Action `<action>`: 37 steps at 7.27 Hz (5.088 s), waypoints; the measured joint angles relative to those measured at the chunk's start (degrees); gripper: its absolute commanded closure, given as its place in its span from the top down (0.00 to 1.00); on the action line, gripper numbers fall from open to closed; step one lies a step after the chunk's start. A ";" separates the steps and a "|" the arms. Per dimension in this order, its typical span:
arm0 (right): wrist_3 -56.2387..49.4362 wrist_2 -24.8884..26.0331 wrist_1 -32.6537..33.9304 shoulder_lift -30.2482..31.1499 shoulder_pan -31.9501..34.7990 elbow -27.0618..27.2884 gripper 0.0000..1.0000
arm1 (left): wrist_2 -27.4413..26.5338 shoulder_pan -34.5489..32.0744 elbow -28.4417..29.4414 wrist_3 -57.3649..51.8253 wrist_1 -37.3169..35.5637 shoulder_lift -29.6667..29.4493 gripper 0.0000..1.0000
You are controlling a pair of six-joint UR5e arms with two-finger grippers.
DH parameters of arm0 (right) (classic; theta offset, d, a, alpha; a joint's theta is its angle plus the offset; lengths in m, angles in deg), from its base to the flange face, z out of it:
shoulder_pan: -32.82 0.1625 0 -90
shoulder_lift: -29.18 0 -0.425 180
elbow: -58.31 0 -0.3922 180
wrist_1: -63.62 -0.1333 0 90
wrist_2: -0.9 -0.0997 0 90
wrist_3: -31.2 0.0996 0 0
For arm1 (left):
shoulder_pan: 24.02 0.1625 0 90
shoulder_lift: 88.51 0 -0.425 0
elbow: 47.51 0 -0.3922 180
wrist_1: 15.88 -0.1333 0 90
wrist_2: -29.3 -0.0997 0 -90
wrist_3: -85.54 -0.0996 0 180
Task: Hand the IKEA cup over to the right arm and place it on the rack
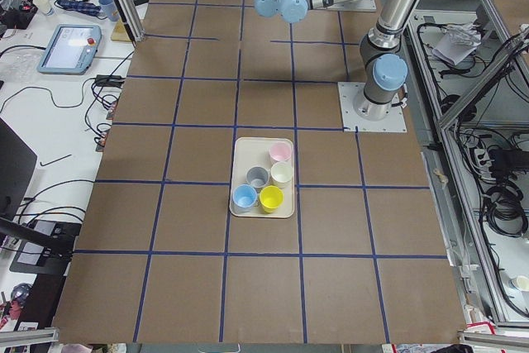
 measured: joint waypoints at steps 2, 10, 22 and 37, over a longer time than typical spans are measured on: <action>0.45 -0.21 -0.10 0.00 0.01 -0.02 0.31 | -0.10 -0.02 -0.05 -0.04 -0.01 0.03 0.39; 2.16 -0.70 -0.11 -0.33 -0.66 -0.61 0.31 | -5.23 6.90 3.23 2.92 2.60 0.50 0.89; -32.90 54.48 5.50 2.16 -4.13 -0.75 0.00 | -96.31 -10.40 14.84 66.96 -41.66 -5.08 1.00; -47.62 76.58 43.79 -17.16 -16.41 -1.12 0.00 | -90.16 -7.21 21.06 54.18 -35.13 -3.32 1.00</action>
